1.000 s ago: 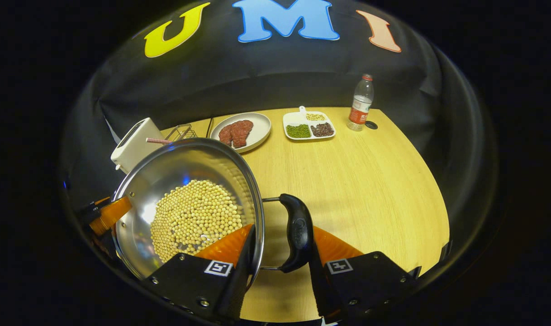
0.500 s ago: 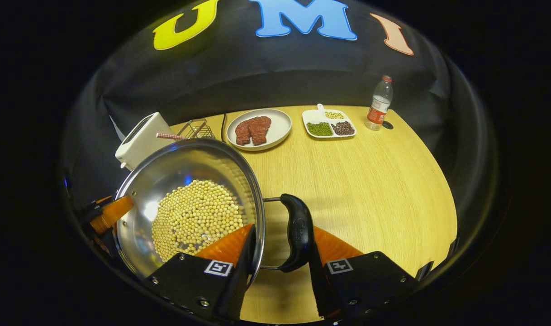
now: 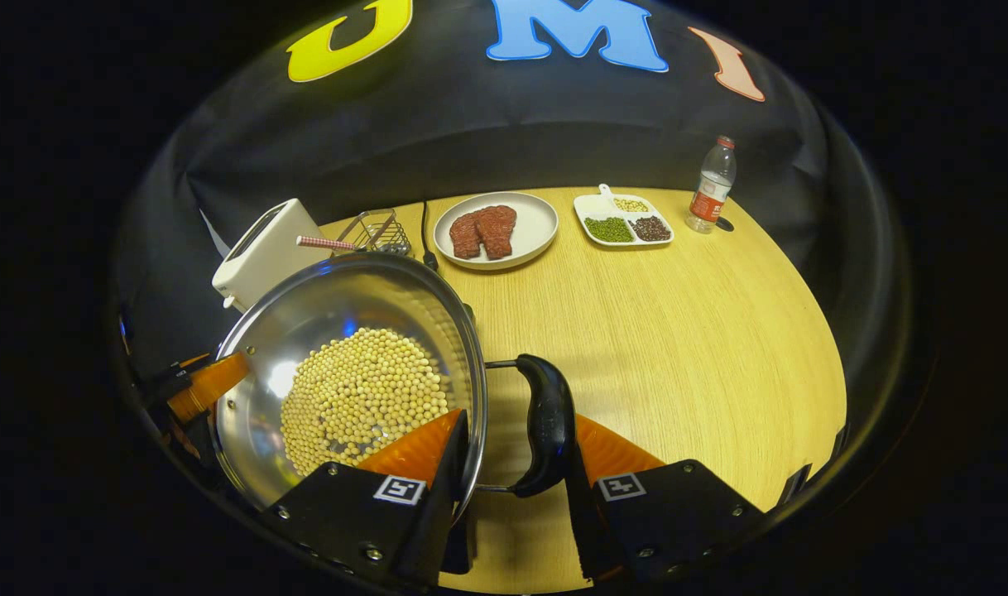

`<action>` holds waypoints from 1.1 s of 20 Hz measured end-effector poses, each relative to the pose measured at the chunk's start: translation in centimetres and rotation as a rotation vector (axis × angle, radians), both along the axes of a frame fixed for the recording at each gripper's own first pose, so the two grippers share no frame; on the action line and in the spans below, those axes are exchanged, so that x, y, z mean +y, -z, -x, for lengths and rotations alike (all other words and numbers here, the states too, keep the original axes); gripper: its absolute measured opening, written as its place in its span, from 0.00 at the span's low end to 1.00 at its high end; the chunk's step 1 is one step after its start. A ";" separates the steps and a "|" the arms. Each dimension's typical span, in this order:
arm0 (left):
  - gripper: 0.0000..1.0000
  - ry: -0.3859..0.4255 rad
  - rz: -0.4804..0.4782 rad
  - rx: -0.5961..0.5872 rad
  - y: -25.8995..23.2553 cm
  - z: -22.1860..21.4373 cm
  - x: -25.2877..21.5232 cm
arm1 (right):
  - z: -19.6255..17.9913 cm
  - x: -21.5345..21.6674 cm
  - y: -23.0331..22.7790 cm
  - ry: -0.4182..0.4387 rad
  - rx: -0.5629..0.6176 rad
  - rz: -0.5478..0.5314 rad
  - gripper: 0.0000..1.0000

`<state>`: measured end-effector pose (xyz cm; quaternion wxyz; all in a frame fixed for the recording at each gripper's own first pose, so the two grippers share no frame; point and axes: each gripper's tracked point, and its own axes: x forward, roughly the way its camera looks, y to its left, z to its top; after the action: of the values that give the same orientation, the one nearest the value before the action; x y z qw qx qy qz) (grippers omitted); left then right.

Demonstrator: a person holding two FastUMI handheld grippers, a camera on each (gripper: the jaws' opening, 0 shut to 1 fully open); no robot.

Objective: First push the handle of the pot to place it horizontally, then grasp the pot with both hands and set it on the induction cooktop.

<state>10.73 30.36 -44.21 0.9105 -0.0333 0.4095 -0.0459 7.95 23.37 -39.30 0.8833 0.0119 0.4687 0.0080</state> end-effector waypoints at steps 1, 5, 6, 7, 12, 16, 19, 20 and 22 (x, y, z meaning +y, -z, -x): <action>0.63 0.000 -0.002 0.002 0.2 0.1 0.3 | 0.0 0.3 0.2 0.001 0.004 -0.002 0.61; 0.63 -0.003 -0.003 0.004 0.6 -0.3 1.2 | -0.3 1.2 0.6 -0.005 0.008 -0.007 0.61; 0.63 -0.003 -0.003 0.002 0.6 -0.5 1.4 | -0.5 1.3 0.6 -0.004 0.008 -0.009 0.61; 0.63 -0.004 -0.002 0.003 0.7 -0.5 1.6 | -0.6 1.4 0.6 -0.003 0.006 -0.009 0.61; 0.63 0.002 -0.014 0.007 1.4 -1.0 2.0 | -1.1 2.0 1.1 -0.006 0.000 0.002 0.61; 0.63 -0.005 -0.014 0.006 1.7 -1.1 2.8 | -1.3 2.6 1.6 -0.008 0.000 0.000 0.61; 0.63 -0.007 -0.017 0.008 2.1 -1.1 3.0 | -1.5 2.8 1.8 -0.009 -0.002 0.004 0.61; 0.59 -0.006 -0.020 0.007 2.2 -1.2 3.1 | -1.5 2.9 1.9 -0.009 0.002 0.005 0.61; 0.63 -0.008 -0.025 0.003 2.5 -1.3 3.2 | -1.6 3.1 2.2 -0.009 0.004 0.006 0.61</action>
<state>12.02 33.54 -46.67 0.9104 -0.0235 0.4115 -0.0373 9.56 26.43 -41.47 0.8822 0.0069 0.4706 0.0107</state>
